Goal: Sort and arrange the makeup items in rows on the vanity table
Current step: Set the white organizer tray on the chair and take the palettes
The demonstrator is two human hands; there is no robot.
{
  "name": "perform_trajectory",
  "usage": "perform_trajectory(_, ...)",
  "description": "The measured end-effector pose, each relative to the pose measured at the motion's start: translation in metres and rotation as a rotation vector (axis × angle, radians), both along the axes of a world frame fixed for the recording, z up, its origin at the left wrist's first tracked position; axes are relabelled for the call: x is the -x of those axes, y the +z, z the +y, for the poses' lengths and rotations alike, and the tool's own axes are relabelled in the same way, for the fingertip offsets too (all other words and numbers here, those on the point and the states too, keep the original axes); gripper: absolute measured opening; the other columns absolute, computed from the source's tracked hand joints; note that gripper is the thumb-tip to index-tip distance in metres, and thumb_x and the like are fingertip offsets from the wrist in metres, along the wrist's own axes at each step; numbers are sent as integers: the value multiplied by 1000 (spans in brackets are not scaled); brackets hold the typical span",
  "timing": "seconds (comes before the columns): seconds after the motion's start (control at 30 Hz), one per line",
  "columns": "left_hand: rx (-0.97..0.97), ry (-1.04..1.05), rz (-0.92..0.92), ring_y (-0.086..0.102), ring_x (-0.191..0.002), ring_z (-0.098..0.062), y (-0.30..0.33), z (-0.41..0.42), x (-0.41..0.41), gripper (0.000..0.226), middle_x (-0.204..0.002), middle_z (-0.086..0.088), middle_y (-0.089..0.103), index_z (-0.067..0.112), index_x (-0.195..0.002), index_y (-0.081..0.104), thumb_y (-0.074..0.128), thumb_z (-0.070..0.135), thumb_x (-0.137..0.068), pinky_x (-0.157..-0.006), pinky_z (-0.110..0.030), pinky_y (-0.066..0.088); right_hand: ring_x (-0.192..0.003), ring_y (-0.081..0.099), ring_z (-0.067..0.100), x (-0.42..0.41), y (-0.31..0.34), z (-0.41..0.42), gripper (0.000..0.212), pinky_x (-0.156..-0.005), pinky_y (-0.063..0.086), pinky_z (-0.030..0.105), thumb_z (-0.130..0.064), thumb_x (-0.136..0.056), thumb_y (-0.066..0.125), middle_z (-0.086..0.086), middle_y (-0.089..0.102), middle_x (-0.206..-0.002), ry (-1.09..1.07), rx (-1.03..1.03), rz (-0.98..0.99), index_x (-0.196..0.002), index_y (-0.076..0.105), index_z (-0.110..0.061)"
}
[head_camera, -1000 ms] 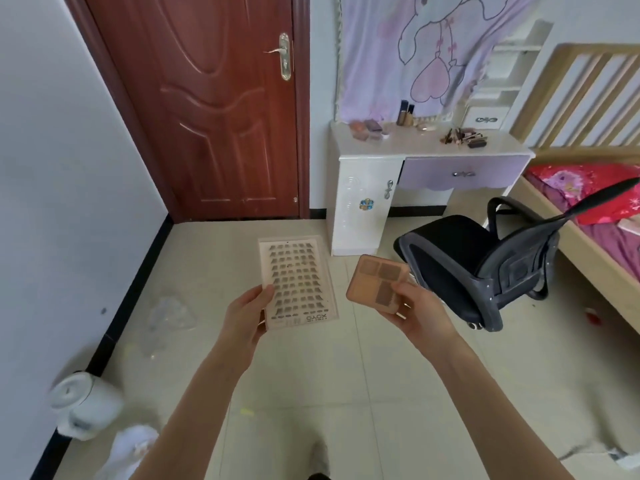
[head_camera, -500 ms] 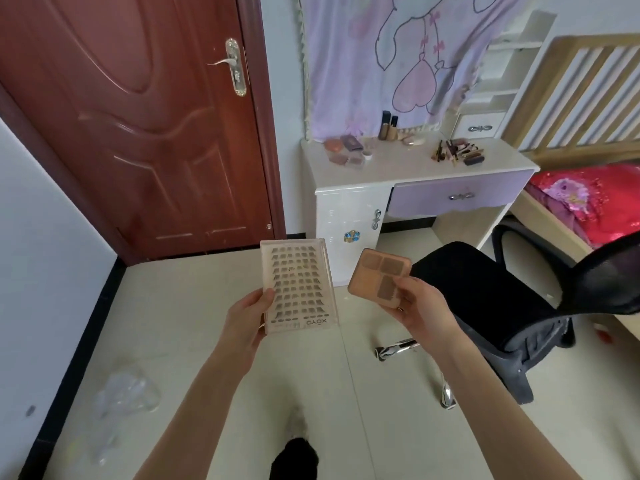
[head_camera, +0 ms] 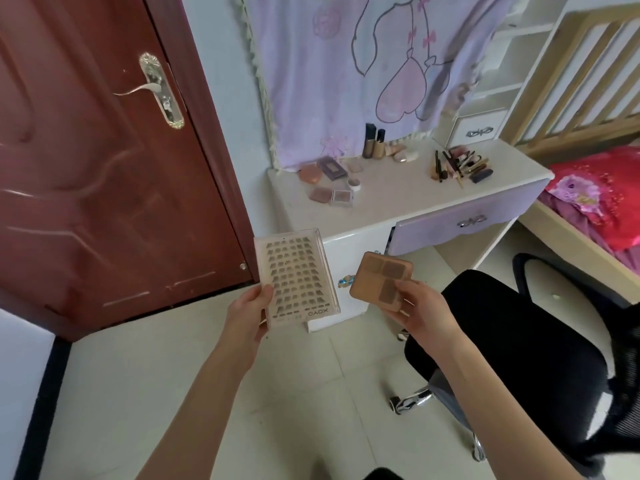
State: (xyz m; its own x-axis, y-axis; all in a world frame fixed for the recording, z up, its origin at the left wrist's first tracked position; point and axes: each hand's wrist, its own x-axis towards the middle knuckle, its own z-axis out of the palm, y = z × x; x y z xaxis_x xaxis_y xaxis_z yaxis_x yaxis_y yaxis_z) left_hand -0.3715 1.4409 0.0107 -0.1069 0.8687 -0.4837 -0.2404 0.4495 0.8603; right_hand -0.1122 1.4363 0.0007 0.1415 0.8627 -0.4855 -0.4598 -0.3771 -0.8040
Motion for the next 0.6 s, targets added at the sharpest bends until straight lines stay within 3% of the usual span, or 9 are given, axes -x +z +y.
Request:
perform_trajectory(0.1,35,-43,5,64,-91,-17,-11,44,-7,20,-102,-1,70,16,-110,63,52,19,-93,-88,-36,47,-63,68,10,-8,-10,38,12,-56,55,25,-8,-89,53,1,71,-69,-60,41,21,-88,65,-11)
perform_trajectory(0.27,81,-57,0,63,-89,-17,-30,122,-27,22,-103,-4,68,13,-113,61,51,17,-94,-75,-29,49,-58,65,11,-30,-27,112,12,-55,54,26,-8,-89,53,0,69,-64,-116,104,2,-87,64,-11)
perform_trajectory(0.47,95,-8,20,63,-79,-13,-40,233,-58,14,-87,2,69,15,-102,63,52,16,-93,-72,-28,49,-62,56,16,-57,-47,226,13,-71,50,33,-3,-89,52,7,61,-72,-135,159,-14,-100,58,-5)
perform_trajectory(0.6,113,-30,41,64,-75,-12,-39,298,-81,13,-86,2,69,16,-97,63,50,16,-94,-57,-23,51,-60,50,18,-74,-57,295,17,-62,47,32,1,-90,48,8,52,-69,-120,241,-48,-105,54,-3)
